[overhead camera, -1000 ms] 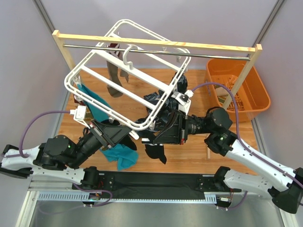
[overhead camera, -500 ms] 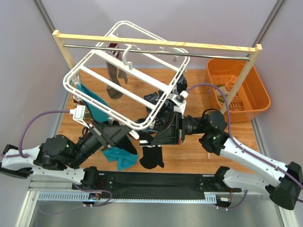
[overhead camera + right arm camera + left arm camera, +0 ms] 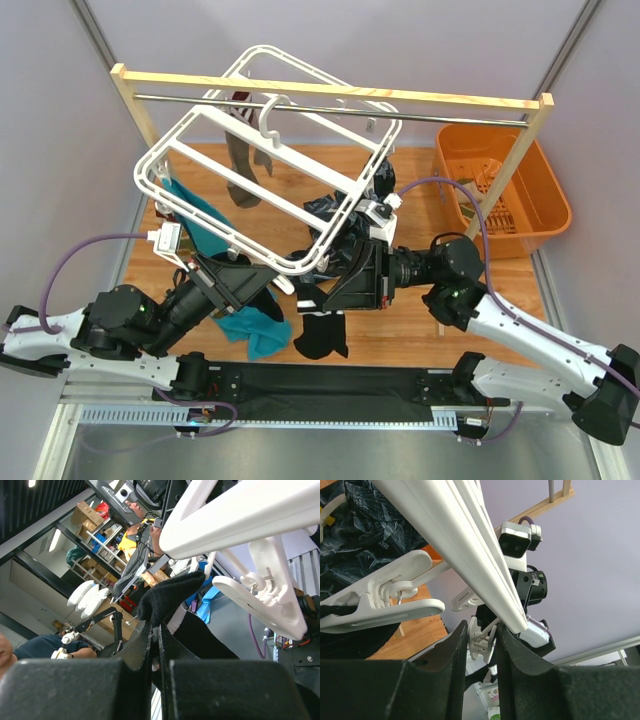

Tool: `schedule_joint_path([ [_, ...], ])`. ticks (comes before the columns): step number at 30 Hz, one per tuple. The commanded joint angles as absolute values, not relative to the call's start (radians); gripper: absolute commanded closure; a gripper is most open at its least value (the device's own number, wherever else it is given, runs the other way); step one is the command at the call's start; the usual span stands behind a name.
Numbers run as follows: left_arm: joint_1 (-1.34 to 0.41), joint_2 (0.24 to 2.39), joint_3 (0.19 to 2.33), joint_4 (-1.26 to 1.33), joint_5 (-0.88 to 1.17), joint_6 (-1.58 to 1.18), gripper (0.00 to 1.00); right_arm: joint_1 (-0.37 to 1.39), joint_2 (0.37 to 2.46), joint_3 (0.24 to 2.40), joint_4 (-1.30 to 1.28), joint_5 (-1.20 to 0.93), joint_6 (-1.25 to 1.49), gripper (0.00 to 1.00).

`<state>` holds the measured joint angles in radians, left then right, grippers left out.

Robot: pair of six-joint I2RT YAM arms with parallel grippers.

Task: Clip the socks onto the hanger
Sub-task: Clamp the sock onto the hanger.

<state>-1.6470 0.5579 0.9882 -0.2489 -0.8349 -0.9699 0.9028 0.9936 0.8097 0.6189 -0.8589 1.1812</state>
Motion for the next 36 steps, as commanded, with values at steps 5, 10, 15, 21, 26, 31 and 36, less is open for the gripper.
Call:
schedule_joint_path([
  [5,-1.646,0.561,0.983,-0.201,-0.839,-0.953,1.00,0.916,0.965,0.801,0.677,-0.865,1.195,1.00],
  [10,-1.647,0.558,0.977,-0.181,-0.830,-0.951,1.00,0.922,0.991,0.798,0.698,-0.867,1.203,1.00],
  [15,-1.646,0.557,0.976,-0.178,-0.825,-0.950,1.00,0.934,1.015,0.815,0.716,-0.870,1.206,1.00],
  [21,-1.646,0.557,0.971,-0.156,-0.818,-0.939,1.00,0.946,1.031,0.816,0.730,-0.867,1.204,1.00],
  [26,-1.646,0.555,0.962,-0.141,-0.810,-0.940,1.00,0.946,1.042,0.830,0.719,-0.861,1.189,1.00],
  [31,-1.646,0.549,0.956,-0.135,-0.804,-0.940,1.00,0.948,1.048,0.851,0.669,-0.835,1.157,1.00],
  [36,-1.646,0.549,0.954,-0.129,-0.799,-0.940,1.00,0.945,1.043,0.868,0.595,-0.828,1.108,1.00],
])
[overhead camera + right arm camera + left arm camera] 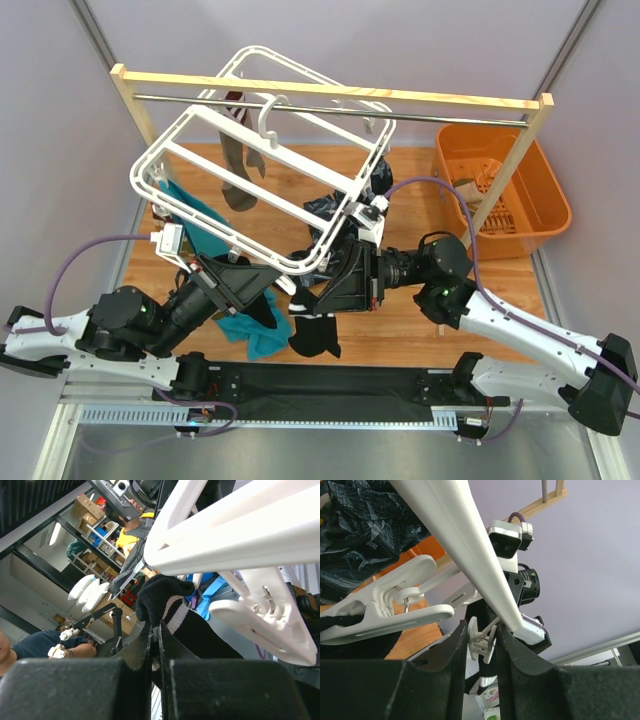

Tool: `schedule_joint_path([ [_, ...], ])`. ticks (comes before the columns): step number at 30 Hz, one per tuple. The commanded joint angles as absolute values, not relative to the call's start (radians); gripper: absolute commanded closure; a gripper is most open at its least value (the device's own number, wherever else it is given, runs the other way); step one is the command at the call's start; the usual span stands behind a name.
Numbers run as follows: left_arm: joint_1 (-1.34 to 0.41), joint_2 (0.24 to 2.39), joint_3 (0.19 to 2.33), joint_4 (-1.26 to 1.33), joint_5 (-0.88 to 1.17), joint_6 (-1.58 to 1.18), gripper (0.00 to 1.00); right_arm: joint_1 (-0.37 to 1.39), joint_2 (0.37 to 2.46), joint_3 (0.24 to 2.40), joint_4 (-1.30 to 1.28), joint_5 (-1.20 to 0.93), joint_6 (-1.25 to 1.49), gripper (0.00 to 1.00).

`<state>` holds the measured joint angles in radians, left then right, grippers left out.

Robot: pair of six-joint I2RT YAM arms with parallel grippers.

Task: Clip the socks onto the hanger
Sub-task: Clamp the sock onto the hanger.

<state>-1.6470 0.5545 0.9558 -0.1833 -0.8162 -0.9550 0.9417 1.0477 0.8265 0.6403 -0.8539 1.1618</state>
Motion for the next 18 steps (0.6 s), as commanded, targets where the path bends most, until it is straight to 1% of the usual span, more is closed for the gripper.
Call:
schedule_joint_path([
  [1,-1.646,0.548,0.953,-0.127,-0.798,-0.942,1.00,0.943,1.045,0.876,0.582,-0.822,1.104,1.00],
  [3,-1.647,0.545,0.948,-0.126,-0.798,-0.946,1.00,0.939,1.039,0.893,0.539,-0.810,1.060,1.00],
  [6,-1.647,0.540,0.946,-0.124,-0.801,-0.943,1.00,0.939,1.017,0.959,0.320,-0.769,0.953,1.00],
  [7,-1.646,0.540,0.950,-0.127,-0.799,-0.942,1.00,0.939,0.999,0.977,0.160,-0.737,0.851,1.00],
  [9,-1.646,0.543,0.953,-0.133,-0.801,-0.940,1.00,0.942,0.976,1.018,0.025,-0.703,0.757,1.00],
  [10,-1.646,0.543,0.954,-0.135,-0.804,-0.940,1.00,0.942,0.951,1.026,-0.094,-0.665,0.688,1.00],
  [13,-1.646,0.558,0.982,-0.178,-0.825,-0.968,1.00,0.956,0.931,1.061,-0.246,-0.623,0.612,1.00],
  [15,-1.646,0.584,1.011,-0.254,-0.839,-1.005,1.00,1.012,0.933,1.119,-0.328,-0.566,0.533,1.00],
  [16,-1.646,0.592,1.049,-0.285,-0.851,-1.018,1.00,1.041,0.943,1.146,-0.425,-0.475,0.496,1.00],
  [18,-1.646,0.627,1.081,-0.354,-0.862,-1.052,1.00,1.138,0.979,1.224,-0.533,-0.379,0.425,1.00],
])
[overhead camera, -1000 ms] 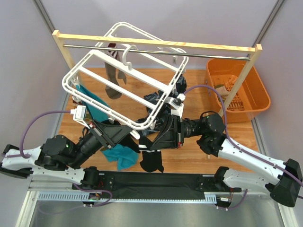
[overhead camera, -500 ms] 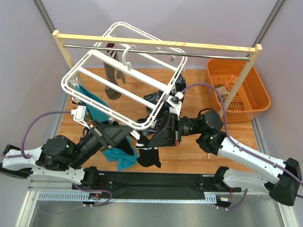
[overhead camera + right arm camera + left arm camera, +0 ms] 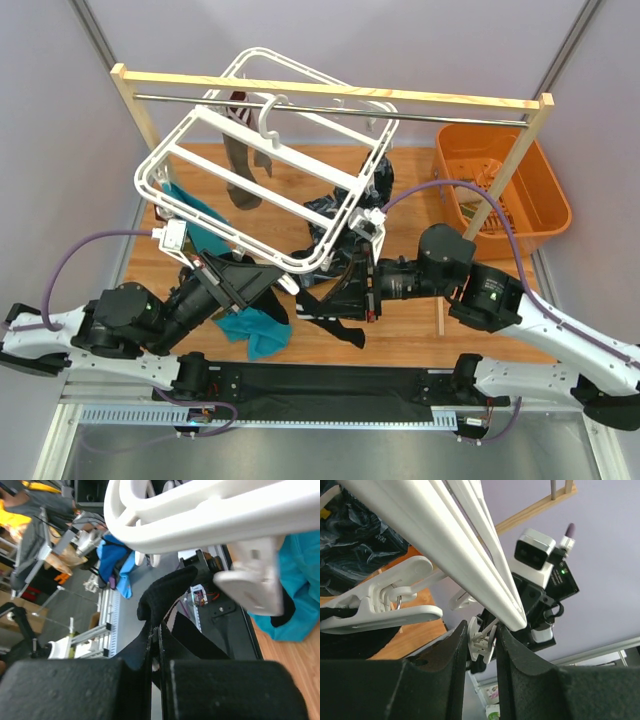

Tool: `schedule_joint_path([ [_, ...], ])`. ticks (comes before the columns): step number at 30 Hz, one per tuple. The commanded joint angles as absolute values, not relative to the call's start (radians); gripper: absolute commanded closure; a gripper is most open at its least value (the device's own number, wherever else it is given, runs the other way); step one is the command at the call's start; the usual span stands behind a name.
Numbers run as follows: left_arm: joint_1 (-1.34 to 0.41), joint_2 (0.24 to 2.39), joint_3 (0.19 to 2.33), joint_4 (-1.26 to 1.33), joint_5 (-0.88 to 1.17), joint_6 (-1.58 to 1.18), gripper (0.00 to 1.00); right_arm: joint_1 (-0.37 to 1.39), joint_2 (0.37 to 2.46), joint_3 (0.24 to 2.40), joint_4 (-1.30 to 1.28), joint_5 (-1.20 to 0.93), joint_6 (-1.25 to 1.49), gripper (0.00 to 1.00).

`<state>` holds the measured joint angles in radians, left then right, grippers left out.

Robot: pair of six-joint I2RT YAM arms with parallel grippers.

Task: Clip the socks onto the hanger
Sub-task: Clamp the sock onto the hanger.

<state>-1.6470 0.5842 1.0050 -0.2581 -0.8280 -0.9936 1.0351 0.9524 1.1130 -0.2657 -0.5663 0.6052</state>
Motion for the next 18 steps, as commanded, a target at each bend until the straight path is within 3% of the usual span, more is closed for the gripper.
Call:
schedule_joint_path([
  [1,-1.646,0.638,1.103,-0.368,-0.870,-1.061,1.00,1.172,0.986,1.238,-0.546,-0.289,0.410,1.00],
  [12,-1.646,0.686,1.140,-0.449,-0.877,-1.132,1.00,1.394,1.020,1.301,-0.627,0.225,0.350,1.00],
  [18,-1.646,0.696,1.149,-0.471,-0.881,-1.150,1.00,1.443,1.042,1.365,-0.643,0.339,0.327,1.00],
])
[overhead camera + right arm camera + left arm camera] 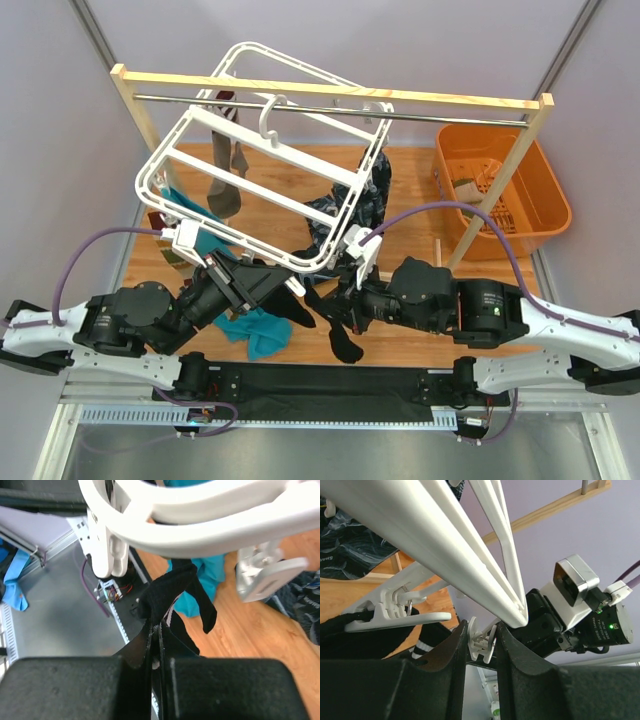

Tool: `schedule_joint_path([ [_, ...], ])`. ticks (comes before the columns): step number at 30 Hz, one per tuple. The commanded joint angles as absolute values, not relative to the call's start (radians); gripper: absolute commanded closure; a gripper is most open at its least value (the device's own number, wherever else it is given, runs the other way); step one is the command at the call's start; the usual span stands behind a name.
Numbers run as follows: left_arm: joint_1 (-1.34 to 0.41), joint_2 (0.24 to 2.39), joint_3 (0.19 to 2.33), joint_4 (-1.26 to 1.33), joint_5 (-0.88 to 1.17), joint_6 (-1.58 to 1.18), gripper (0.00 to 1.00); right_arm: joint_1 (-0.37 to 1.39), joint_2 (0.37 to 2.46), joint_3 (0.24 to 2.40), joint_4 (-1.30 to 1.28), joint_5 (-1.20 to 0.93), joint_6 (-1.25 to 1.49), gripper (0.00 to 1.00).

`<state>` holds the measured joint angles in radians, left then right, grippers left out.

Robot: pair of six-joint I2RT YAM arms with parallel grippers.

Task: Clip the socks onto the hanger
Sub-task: Clamp the sock onto the hanger.

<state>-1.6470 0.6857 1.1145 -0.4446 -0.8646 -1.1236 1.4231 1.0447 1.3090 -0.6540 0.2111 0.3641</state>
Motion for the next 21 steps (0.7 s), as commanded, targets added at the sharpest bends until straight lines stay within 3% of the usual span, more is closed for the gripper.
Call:
schedule_joint_path([
  [1,-1.646,0.699,1.150,-0.471,-0.879,-1.150,1.00,1.447,1.034,1.368,-0.641,0.347,0.325,1.00],
  [21,-1.646,0.698,1.118,-0.364,-0.847,-1.060,1.00,1.450,0.968,1.348,-0.558,0.196,0.351,1.00],
])
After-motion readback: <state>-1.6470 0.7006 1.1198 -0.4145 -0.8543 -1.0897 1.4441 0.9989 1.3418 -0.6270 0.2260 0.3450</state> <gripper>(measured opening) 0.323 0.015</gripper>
